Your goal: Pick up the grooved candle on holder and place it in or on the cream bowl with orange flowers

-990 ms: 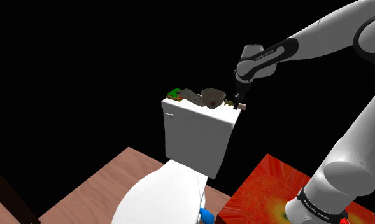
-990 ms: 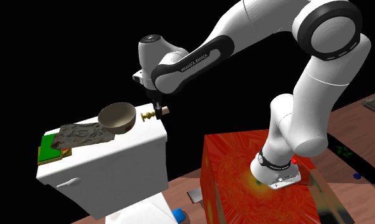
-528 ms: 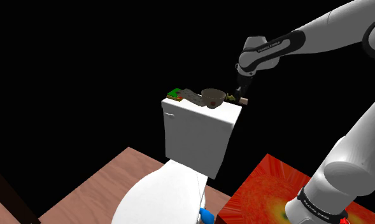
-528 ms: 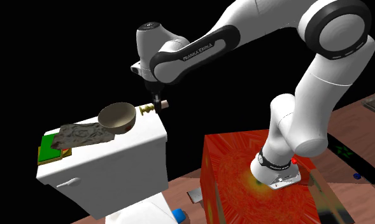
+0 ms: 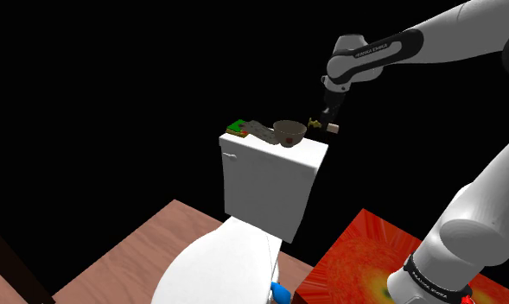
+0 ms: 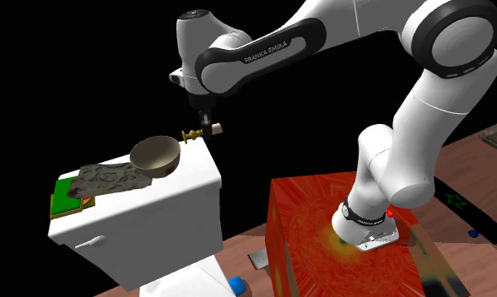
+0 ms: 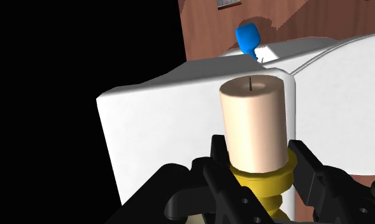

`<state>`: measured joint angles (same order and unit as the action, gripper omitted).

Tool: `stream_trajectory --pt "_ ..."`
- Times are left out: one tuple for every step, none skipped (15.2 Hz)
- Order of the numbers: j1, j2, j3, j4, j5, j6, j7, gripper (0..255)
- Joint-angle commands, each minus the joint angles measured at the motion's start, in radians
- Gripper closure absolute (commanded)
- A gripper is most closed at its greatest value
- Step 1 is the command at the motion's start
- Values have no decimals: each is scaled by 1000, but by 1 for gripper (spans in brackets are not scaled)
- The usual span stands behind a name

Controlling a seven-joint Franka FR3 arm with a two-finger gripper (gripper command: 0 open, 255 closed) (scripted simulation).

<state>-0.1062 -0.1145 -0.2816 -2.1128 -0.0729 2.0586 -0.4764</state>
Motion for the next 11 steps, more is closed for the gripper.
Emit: stream_trajectory --pt "0 -8 0 21 -1 -29 -1 255" --pt "0 -11 1 31 -2 -42 -1 255" --pt "0 -14 2 42 -2 -56 -1 255" --pt "0 -17 2 52 -3 -69 0 255" --pt "1 -19 3 63 -3 -82 -1 255" --pt "1 -19 3 64 -3 -84 -1 255" --pt "5 19 4 106 8 -88 0 255" --pt "9 57 6 149 20 -94 1 255" --pt "12 96 8 193 31 -101 2 255" --pt "15 135 10 239 42 -109 2 255" --pt "16 174 12 286 53 -119 3 255"
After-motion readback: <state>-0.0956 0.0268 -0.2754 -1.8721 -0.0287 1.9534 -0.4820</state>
